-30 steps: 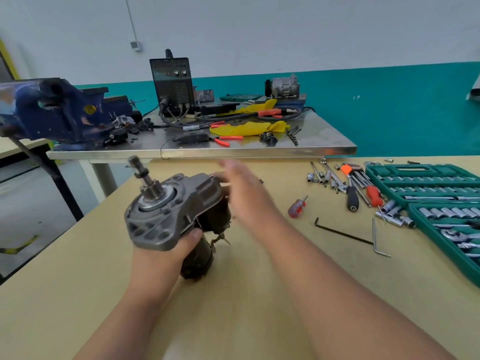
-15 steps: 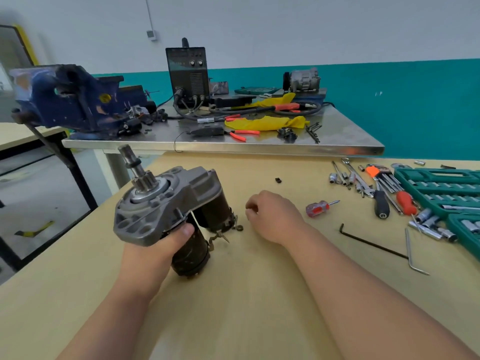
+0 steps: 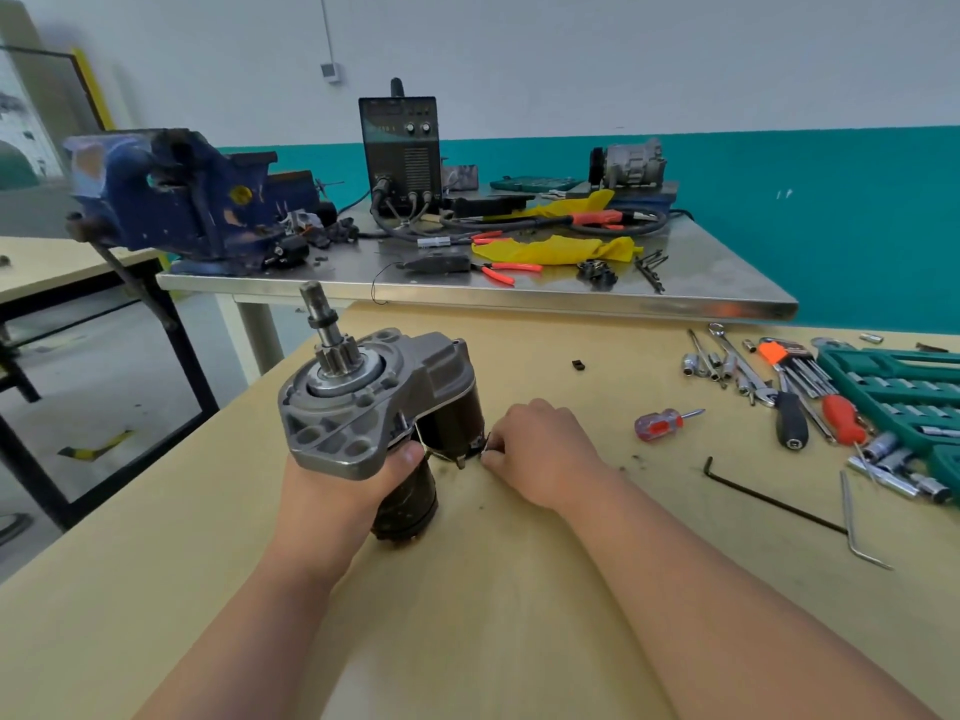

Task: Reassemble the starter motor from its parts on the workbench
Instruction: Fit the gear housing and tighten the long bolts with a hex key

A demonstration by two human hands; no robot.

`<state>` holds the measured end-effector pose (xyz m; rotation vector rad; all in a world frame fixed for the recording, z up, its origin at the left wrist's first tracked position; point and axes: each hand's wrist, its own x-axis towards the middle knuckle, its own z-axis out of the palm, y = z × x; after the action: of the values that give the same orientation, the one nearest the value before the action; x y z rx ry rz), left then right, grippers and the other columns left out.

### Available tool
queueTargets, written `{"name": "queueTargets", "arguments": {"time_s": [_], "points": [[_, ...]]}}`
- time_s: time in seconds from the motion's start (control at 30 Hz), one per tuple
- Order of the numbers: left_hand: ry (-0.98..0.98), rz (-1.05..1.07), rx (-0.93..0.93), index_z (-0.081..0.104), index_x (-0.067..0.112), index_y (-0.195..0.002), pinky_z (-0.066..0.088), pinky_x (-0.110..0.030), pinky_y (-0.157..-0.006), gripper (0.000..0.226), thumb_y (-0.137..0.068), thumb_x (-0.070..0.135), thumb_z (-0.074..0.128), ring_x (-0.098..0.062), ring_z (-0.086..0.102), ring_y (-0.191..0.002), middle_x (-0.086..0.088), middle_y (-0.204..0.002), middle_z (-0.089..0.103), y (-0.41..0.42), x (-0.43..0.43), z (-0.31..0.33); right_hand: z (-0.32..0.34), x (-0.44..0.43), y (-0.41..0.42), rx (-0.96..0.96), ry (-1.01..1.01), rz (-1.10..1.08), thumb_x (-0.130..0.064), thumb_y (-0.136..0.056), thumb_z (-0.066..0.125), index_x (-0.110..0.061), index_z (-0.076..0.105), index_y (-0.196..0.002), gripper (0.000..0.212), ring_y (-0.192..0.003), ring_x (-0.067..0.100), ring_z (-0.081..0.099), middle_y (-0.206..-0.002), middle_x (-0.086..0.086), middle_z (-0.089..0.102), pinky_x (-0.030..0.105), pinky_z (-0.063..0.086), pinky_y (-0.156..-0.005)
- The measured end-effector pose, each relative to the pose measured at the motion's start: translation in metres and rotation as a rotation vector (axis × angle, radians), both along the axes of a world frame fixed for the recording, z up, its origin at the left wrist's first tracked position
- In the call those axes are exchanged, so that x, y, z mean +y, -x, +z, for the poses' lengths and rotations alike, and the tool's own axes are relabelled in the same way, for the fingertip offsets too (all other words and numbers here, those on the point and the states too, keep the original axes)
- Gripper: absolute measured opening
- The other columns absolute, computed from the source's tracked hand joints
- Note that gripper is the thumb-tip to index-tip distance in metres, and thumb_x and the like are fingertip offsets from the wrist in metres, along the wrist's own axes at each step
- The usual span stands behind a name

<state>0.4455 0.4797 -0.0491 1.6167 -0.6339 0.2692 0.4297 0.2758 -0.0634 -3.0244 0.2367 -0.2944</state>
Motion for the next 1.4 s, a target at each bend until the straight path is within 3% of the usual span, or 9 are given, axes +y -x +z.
{"name": "queueTargets", "arguments": {"time_s": [0.13,0.37,0.5,0.67,0.83,0.9,1.03,1.2,1.4], "points": [[0.002,-0.048,-0.004,0.059,0.045,-0.106,0.045,-0.01,-0.077,0.05,-0.076,0.012,0.081,0.017,0.056,-0.098,0.039,-0.105,0.062,0.009,-0.007,-0.003,0.001,0.0,0.007,-0.037,-0.002,-0.006,-0.039,-0.095,0.048,-0.028,0.063,-0.087,0.02,-0.087,0.021,0.043,-0.076,-0.006,0.045,0.036,0.03,-0.076],[0.049,-0.083,-0.005,0.06,0.036,-0.109,0.045,-0.002,-0.077,0.045,-0.07,0.021,0.076,0.014,0.058,-0.101,0.036,-0.106,0.064,0.016,-0.009,-0.002,0.004,0.012,0.011,-0.019,-0.081,0.044,-0.027,-0.091,0.046,-0.021,0.06,-0.103,0.019,-0.1,0.026,0.049,-0.104,0.004,0.059,0.039,0.035,-0.089],[0.048,-0.064,0.008,0.057,0.044,-0.112,0.045,0.0,-0.074,0.053,-0.075,0.014,0.082,0.018,0.055,-0.103,0.04,-0.109,0.061,0.014,-0.005,-0.006,0.001,0.009,0.009,-0.062,-0.065,0.072,-0.03,-0.093,0.049,-0.017,0.057,-0.082,0.019,-0.087,0.029,0.055,-0.091,0.007,0.062,0.035,0.039,-0.076],[0.017,-0.075,0.035,0.055,0.046,-0.115,0.045,-0.004,-0.078,0.054,-0.082,0.008,0.075,0.017,0.053,-0.106,0.037,-0.114,0.06,0.011,-0.004,-0.008,0.004,-0.001,0.011,-0.085,-0.058,0.081,-0.028,-0.099,0.047,-0.014,0.066,-0.089,0.025,-0.083,0.023,0.058,-0.088,0.001,0.061,0.032,0.045,-0.071],[0.074,-0.16,0.059,0.06,0.042,-0.109,0.048,-0.007,-0.076,0.047,-0.071,0.02,0.077,0.015,0.059,-0.098,0.033,-0.104,0.066,0.02,-0.008,-0.003,0.027,-0.012,0.028,-0.629,-0.75,-0.206,-0.04,-0.097,0.051,-0.019,0.059,-0.072,0.033,-0.054,0.004,0.056,-0.059,-0.008,0.06,0.018,0.041,-0.049],[0.093,-0.269,0.054,0.067,0.046,-0.094,0.05,-0.01,-0.072,0.036,-0.07,0.02,0.075,0.01,0.063,-0.087,0.03,-0.093,0.068,0.028,-0.012,0.001,0.038,-0.015,0.037,-0.683,-1.023,-0.246,-0.04,-0.098,0.049,-0.017,0.062,-0.071,0.038,-0.042,0.005,0.052,-0.054,-0.009,0.062,0.017,0.041,-0.041],[0.087,-0.355,0.004,0.067,0.045,-0.109,0.05,-0.013,-0.083,0.041,-0.071,0.035,0.078,0.0,0.065,-0.104,0.018,-0.112,0.07,0.046,-0.031,0.007,0.043,-0.003,0.047,-0.648,-1.441,-0.209,-0.04,-0.097,0.049,-0.021,0.057,-0.06,0.043,-0.044,0.014,0.041,-0.053,-0.004,0.053,0.026,0.033,-0.045],[0.018,-0.28,0.115,0.05,0.037,-0.128,0.046,-0.003,-0.08,0.084,-0.053,0.039,0.088,0.012,0.059,-0.104,0.031,-0.113,0.063,0.066,-0.07,0.002,0.042,-0.012,0.068,-0.722,-1.507,-0.276,-0.039,-0.096,0.053,-0.017,0.05,-0.063,0.04,-0.059,0.02,0.054,-0.061,0.008,0.054,0.03,0.044,-0.061],[0.091,-0.197,0.099,0.051,0.056,-0.102,0.044,-0.002,-0.072,0.071,-0.058,0.016,0.089,0.011,0.061,-0.096,0.031,-0.105,0.063,0.088,-0.109,-0.001,0.063,-0.033,0.097,-0.803,-1.57,-0.252,-0.03,-0.094,0.062,-0.013,0.057,-0.07,0.03,-0.061,0.024,0.063,-0.064,0.005,0.063,0.04,0.054,-0.063]]}}
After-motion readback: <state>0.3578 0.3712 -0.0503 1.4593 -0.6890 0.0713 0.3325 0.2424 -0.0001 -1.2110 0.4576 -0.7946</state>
